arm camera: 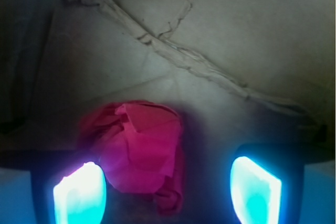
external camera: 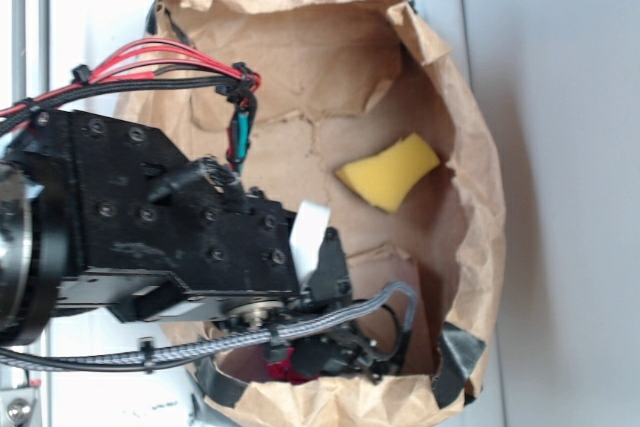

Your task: Grab the red paper.

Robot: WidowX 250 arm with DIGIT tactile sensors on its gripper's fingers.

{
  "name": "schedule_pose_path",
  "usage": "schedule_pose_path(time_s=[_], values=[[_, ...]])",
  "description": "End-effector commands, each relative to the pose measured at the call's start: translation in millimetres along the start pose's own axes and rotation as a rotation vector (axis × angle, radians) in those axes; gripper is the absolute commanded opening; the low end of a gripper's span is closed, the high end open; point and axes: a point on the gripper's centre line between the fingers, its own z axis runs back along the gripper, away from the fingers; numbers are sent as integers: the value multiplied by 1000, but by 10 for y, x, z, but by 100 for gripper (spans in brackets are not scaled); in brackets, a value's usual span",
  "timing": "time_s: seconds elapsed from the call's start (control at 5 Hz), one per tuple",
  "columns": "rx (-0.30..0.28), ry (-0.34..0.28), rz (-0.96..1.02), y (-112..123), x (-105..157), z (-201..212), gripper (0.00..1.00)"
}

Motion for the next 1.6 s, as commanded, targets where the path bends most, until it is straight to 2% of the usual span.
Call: schedule_pose_path(time_s=[0.0, 0.2, 0.4, 0.8, 1.0, 1.4], values=[[-42, -54, -15, -193, 15, -94, 100], [-41, -64, -11, -202, 26, -117, 100], [-18, -104, -7, -203, 44, -269, 100], [59, -171, 1, -182, 89, -492, 100], [57, -165, 26, -191, 112, -433, 0], [39, -130, 57, -249, 241, -179, 0]])
